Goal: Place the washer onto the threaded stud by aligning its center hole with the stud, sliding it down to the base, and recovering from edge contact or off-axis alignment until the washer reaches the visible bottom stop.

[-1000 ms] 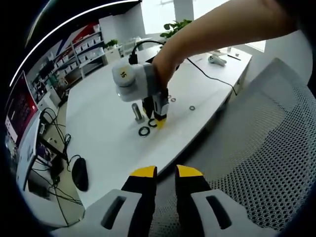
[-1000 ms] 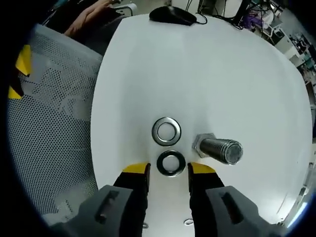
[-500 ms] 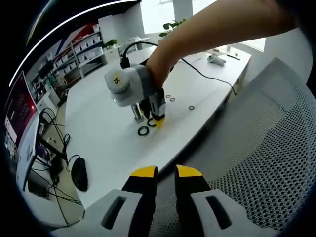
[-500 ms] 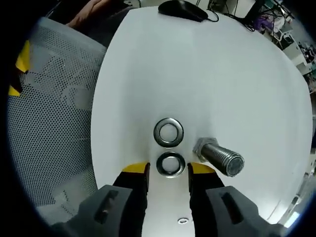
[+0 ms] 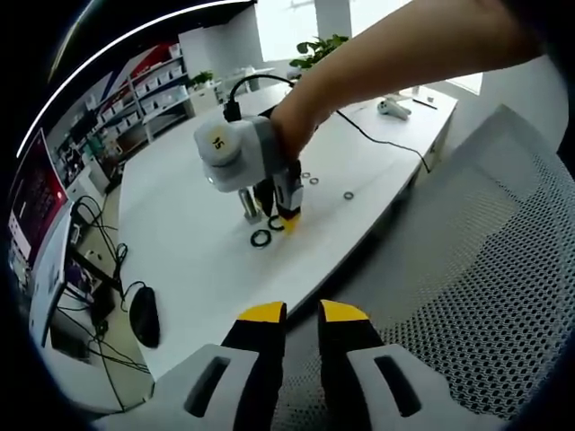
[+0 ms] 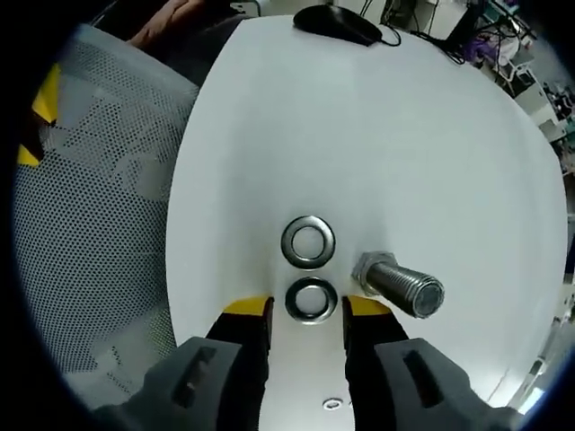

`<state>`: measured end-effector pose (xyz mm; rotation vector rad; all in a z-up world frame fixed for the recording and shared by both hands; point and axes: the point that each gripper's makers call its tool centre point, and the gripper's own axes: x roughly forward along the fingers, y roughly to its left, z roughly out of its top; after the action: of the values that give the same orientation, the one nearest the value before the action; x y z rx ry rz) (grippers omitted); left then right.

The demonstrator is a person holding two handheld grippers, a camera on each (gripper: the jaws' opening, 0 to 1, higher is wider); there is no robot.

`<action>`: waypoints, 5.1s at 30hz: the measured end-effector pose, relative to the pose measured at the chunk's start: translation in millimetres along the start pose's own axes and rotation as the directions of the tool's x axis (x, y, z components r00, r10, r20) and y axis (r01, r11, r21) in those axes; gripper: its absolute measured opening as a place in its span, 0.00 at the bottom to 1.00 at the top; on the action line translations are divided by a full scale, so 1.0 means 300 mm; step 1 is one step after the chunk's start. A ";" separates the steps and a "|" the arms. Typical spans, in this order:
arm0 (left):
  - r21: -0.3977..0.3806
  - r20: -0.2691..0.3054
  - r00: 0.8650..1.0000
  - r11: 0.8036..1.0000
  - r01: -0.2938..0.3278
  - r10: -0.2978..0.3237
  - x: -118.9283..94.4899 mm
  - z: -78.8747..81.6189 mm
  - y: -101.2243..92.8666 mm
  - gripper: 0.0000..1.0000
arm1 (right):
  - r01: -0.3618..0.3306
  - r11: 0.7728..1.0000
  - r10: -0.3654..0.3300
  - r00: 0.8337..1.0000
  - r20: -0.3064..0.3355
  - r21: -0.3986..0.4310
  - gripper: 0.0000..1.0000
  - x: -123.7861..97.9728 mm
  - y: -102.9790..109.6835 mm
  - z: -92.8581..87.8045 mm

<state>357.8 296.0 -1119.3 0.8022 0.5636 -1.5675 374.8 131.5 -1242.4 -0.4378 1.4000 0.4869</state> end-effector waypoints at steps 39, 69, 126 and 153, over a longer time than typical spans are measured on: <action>-0.004 0.000 1.000 1.000 -0.005 0.005 0.000 0.000 0.001 0.12 | 0.002 1.000 -0.002 0.997 0.074 -0.002 0.24 0.000 -0.008 0.016; -0.006 -0.002 1.000 1.000 -0.005 0.005 -0.001 0.000 0.000 0.12 | 0.039 0.996 -0.053 0.984 0.168 0.084 0.23 -0.199 -0.028 0.026; -0.010 0.001 1.000 1.000 -0.011 0.011 -0.001 0.000 0.005 0.13 | 0.067 0.997 -0.068 0.996 0.065 0.029 0.23 -0.101 -0.165 0.091; -0.013 -0.004 1.000 1.000 -0.003 0.003 0.001 -0.002 0.002 0.12 | 0.075 0.995 -0.084 0.986 0.143 0.067 0.23 -0.108 -0.156 0.097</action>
<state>358.4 296.4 -1119.9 0.7963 0.5746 -1.5581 421.7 107.0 -1206.6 -0.3992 1.2483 0.4015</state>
